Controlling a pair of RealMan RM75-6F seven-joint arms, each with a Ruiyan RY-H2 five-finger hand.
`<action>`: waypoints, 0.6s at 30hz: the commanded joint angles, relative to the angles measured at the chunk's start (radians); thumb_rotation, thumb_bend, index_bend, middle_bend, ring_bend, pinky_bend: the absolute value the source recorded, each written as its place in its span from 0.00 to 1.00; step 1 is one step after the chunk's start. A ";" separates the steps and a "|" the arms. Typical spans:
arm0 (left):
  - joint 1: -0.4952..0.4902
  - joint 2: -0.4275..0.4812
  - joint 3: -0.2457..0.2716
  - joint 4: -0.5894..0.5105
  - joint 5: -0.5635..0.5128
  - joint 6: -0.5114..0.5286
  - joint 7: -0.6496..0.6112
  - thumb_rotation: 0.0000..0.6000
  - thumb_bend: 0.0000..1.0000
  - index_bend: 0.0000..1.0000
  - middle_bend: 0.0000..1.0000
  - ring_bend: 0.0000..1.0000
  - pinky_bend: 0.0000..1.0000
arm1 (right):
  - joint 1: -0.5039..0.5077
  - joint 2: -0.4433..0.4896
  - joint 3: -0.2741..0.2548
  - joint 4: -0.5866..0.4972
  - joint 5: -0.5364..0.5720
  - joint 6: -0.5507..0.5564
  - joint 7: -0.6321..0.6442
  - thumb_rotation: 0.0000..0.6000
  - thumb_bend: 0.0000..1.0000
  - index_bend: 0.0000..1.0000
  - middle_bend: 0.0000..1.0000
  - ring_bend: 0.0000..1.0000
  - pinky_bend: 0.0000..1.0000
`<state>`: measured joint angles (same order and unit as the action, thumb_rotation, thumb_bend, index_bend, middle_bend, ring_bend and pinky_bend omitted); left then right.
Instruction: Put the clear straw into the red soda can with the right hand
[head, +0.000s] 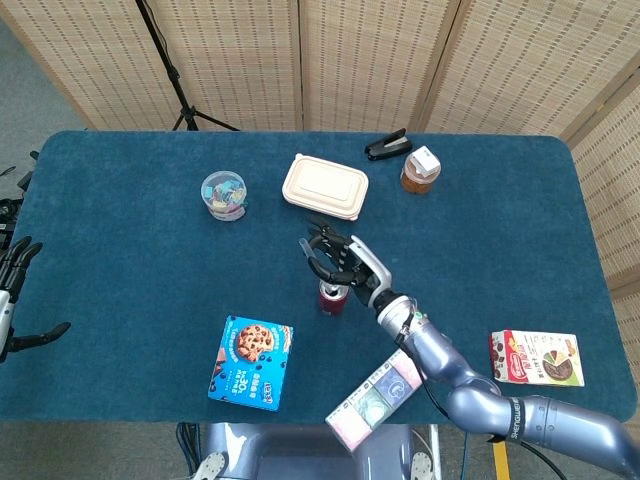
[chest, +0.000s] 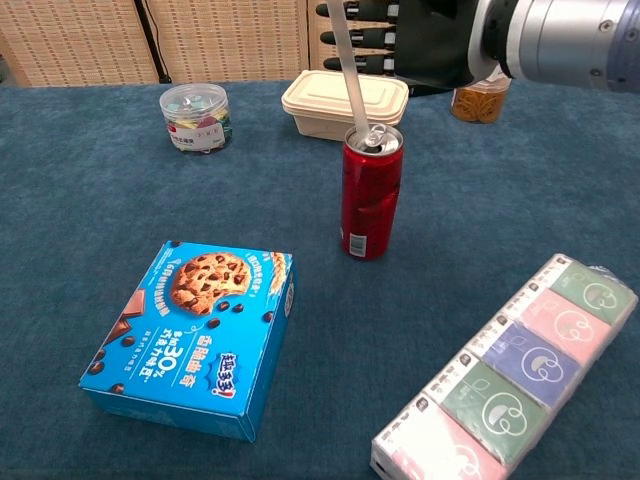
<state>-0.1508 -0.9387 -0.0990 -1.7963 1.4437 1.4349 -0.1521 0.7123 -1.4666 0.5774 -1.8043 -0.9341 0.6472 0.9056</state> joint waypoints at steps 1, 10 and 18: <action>0.000 0.001 -0.001 0.001 -0.001 0.001 -0.003 1.00 0.09 0.00 0.00 0.00 0.00 | 0.003 -0.004 -0.001 0.001 0.006 0.002 -0.005 1.00 0.61 0.61 0.00 0.00 0.00; 0.000 0.002 0.000 0.001 0.000 -0.001 -0.005 1.00 0.09 0.00 0.00 0.00 0.00 | 0.001 -0.012 -0.006 -0.001 0.005 0.003 -0.012 1.00 0.61 0.61 0.00 0.00 0.00; 0.000 0.003 0.000 0.001 0.001 -0.001 -0.008 1.00 0.09 0.00 0.00 0.00 0.00 | -0.006 -0.023 -0.014 0.015 -0.005 -0.010 0.000 1.00 0.61 0.61 0.00 0.00 0.00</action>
<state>-0.1505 -0.9355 -0.0988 -1.7955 1.4443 1.4336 -0.1598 0.7076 -1.4878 0.5647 -1.7916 -0.9376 0.6384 0.9042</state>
